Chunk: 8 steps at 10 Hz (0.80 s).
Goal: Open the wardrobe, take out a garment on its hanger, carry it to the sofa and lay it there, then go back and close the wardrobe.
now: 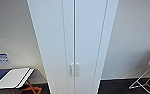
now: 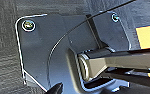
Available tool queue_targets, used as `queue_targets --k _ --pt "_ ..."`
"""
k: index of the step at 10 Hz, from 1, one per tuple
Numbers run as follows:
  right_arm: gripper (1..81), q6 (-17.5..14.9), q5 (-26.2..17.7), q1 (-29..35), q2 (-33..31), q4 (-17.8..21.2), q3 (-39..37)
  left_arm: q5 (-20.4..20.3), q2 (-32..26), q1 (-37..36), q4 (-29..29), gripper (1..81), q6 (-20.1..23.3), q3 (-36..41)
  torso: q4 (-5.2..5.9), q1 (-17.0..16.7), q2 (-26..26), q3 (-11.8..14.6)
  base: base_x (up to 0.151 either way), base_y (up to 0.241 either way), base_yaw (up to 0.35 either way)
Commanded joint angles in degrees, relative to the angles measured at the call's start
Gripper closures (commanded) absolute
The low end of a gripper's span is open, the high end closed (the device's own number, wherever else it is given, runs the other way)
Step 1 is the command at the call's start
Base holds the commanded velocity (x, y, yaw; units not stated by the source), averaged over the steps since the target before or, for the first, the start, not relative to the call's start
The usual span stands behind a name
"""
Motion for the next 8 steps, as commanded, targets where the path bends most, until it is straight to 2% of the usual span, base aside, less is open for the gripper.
queue_targets --k 1,8 --pt "1.0 0.1 -3.0 2.0 -0.7 0.7 0.9 3.0 -0.5 -1.5 0.7 1.0 0.3 0.5 0.00 0.0 0.0 0.0 0.115 0.000 0.000" --pt "1.0 0.1 -3.1 2.6 -0.5 0.7 0.5 3.2 -0.5 -1.5 0.7 1.0 0.3 0.4 0.00 0.0 0.0 0.0 0.114 0.000 0.000"
